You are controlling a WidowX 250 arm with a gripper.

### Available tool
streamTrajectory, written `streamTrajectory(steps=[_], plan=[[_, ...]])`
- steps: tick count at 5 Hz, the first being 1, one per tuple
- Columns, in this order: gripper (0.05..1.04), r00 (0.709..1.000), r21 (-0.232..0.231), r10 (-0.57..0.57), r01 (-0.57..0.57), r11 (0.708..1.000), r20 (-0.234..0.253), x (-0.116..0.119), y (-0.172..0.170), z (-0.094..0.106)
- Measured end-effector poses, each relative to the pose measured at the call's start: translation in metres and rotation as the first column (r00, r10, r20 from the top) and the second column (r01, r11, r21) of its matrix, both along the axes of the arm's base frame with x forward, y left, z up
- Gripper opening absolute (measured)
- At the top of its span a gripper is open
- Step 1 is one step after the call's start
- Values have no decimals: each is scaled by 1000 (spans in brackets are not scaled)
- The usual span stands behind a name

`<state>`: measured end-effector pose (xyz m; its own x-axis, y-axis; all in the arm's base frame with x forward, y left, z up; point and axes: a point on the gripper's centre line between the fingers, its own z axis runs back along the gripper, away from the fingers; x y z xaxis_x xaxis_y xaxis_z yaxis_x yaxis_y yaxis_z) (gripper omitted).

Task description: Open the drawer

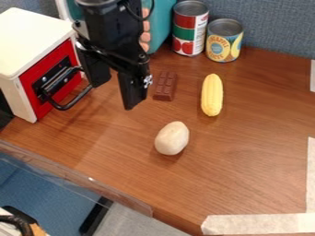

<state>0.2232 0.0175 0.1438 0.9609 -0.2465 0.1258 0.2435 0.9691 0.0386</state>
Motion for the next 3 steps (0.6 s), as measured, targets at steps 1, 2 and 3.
streamTrajectory(steps=[1, 2, 3], plan=[[1001, 1000, 5, 6, -6, 1000, -16, -1, 1, -5], [1001, 998, 135, 65, -60, 989, -27, -4, 19, -26], [1001, 992, 237, 116, -103, 966, -43, -1, 33, -53]])
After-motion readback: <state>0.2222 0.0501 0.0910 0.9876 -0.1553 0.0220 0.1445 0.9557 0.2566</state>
